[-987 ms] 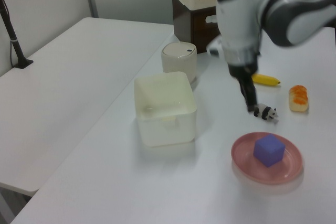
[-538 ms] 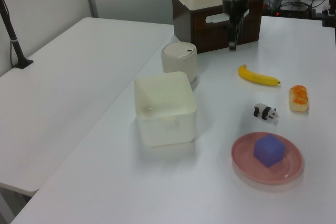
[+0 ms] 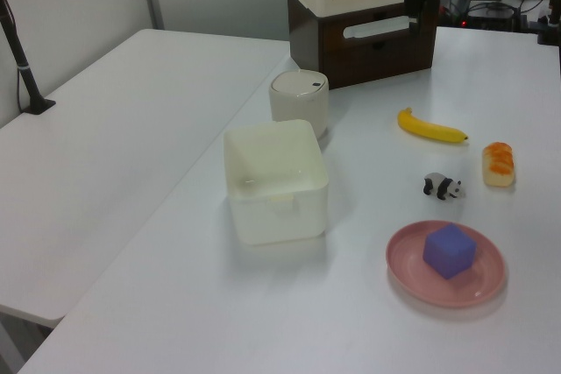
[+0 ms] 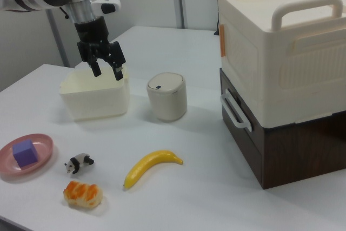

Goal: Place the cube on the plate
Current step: 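Open the gripper to release the cube and raise away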

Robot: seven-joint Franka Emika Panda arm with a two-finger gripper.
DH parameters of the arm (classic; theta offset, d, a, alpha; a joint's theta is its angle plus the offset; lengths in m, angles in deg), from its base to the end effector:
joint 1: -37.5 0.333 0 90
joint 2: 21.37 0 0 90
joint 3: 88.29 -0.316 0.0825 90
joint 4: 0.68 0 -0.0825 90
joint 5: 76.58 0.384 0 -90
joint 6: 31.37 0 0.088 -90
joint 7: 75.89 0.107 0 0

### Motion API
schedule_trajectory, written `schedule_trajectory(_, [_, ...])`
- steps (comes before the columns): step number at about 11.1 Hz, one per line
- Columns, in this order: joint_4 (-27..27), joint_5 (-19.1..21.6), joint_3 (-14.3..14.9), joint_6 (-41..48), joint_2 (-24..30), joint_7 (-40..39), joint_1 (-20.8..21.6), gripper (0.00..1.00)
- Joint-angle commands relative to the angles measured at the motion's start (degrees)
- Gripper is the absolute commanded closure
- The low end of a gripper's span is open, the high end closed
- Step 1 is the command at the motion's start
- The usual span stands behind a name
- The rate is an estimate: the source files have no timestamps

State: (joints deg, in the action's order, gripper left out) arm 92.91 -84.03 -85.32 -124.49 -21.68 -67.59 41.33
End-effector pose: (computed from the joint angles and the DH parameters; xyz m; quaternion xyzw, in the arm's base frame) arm 0.5597 -0.0048 0.5974 0.9960 -0.0608 -0.0016 0.0653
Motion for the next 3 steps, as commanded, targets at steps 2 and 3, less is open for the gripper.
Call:
schedule_trajectory(2, [0.5,1.0,0.7,1.8,1.5,-1.7,0.4,0.00])
schedule_trajectory(3, [0.5,1.0,0.8,2.0,1.5,-1.8,0.4,0.00])
